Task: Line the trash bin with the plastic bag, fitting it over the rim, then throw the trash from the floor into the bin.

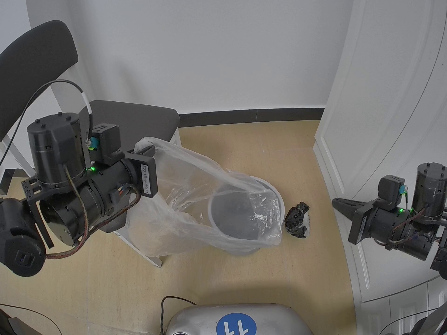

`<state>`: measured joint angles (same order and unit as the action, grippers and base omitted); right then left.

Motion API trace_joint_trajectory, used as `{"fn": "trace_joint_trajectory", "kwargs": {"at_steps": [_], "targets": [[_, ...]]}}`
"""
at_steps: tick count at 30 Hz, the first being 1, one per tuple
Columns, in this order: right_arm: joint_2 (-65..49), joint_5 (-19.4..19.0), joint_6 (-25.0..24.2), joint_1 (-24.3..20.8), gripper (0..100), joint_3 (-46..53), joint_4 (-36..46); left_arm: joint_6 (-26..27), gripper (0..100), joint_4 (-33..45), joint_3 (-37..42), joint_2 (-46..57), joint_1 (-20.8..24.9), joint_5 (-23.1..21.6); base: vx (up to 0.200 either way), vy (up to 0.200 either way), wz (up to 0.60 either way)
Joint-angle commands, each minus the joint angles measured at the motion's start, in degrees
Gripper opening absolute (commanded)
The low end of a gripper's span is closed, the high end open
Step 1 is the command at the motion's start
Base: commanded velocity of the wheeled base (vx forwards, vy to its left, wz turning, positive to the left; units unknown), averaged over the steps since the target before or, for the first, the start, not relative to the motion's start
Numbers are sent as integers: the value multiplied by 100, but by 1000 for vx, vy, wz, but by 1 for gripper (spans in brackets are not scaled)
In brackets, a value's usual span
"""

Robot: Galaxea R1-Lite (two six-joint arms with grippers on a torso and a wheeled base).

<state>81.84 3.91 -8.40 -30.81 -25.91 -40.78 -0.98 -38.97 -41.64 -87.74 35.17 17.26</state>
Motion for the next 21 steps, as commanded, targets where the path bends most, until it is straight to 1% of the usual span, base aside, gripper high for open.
{"fn": "trace_joint_trajectory", "kwargs": {"at_steps": [1, 3, 4, 5, 10, 15, 21], "targets": [[553, -207, -478, -417, 0, -64, -62, -140, 0, 4, -54, 415, 289, 5, 0, 0, 0], [641, -479, -558, -417, 0, -64, -53, -263, 0, -5, -125, 529, 377, 5, 0, 0, 0], [649, -532, -566, -417, 100, -73, -53, -307, 0, -5, -142, 547, 403, 5, 0, 0, 0], [676, -593, -584, -435, 100, -73, -53, -368, 0, 4, -177, 582, 447, 5, 0, 0, 0], [852, -611, -821, -497, 100, -73, -53, -447, 0, -5, -239, 600, 464, -4, 0, 0, 0], [1168, -567, -856, -374, 100, -204, -62, -474, 0, 4, -221, 679, 535, -4, 0, 0, 0], [1177, -567, -839, 224, 100, -433, -62, -474, 0, -5, -177, 793, 684, -21, 0, 0, 0]]}}
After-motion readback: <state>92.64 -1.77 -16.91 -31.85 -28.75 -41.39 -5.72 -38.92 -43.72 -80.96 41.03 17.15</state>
